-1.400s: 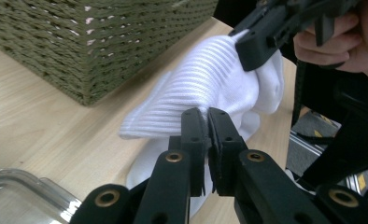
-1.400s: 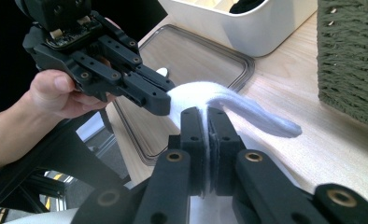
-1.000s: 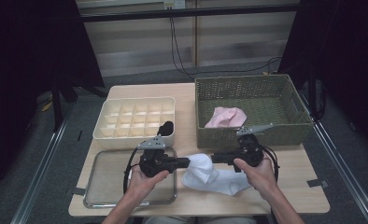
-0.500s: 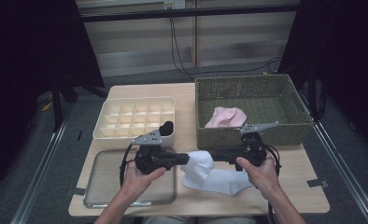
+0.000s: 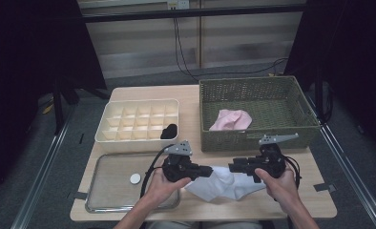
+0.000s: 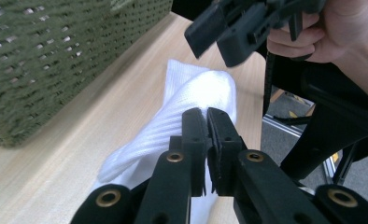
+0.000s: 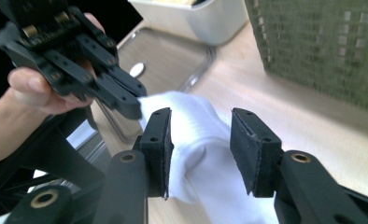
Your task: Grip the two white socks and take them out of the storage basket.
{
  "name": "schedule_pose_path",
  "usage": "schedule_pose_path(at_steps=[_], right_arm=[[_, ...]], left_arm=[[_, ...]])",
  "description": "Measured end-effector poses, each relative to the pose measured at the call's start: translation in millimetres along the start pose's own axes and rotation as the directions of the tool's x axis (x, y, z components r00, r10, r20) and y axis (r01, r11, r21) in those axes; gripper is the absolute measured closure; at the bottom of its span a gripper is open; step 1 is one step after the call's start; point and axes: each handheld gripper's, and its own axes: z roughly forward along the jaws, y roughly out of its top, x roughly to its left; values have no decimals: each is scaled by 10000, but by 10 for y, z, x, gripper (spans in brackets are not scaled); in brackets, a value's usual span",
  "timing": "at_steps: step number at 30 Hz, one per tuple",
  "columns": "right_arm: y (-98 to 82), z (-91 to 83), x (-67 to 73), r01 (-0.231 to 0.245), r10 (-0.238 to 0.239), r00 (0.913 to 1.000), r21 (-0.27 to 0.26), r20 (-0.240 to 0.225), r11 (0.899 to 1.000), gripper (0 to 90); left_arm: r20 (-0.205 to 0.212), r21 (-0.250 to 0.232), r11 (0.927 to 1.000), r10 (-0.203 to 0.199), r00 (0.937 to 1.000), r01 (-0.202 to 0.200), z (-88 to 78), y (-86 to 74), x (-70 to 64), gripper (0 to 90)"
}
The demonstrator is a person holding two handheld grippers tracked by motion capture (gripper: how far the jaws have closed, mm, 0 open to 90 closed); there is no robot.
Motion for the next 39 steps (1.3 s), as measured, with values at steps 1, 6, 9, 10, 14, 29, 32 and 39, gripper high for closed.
schedule_pose_path(at_steps=[1, 6, 9, 10, 14, 29, 32, 39], right_arm=[[-22, 6, -12, -45, 45, 10000, 53, -6, 10000, 580], [-94, 90, -23, -135, 145, 9996, 396, -255, 9991, 599], [-142, 220, -35, -142, 167, 9995, 932, -268, 9955, 667], [-165, 272, -38, -160, 193, 9995, 1175, -268, 9929, 711], [-270, 453, -65, -197, 293, 9986, 2005, -451, 9795, 817], [-60, 484, -68, 68, -31, 9997, 1485, -251, 9889, 705], [19, 600, -101, 223, -192, 9996, 1548, -215, 9877, 668], [-27, 903, -239, 12, 2, 10000, 2181, -63, 9759, 566]], left_arm=[[-24, 46, 10000, -29, 10000, 29, 11, -8, 6, 865], [-52, 585, 9973, -448, 9990, 450, 107, -76, 130, 863], [-199, 1031, 9931, -539, 9983, 557, 180, -141, 173, 861], [-239, 1196, 9913, -528, 9983, 552, 192, -165, 174, 860], [-331, 1836, 9798, -745, 9967, 793, 212, -230, 182, 853], [-345, 2479, 9620, -1091, 9934, 1142, 178, -488, 213, 832], [-463, 2588, 9586, -1108, 9928, 1191, 192, -507, 234, 832], [-631, 2436, 9587, -1356, 9887, 1470, 164, -528, 269, 830]])
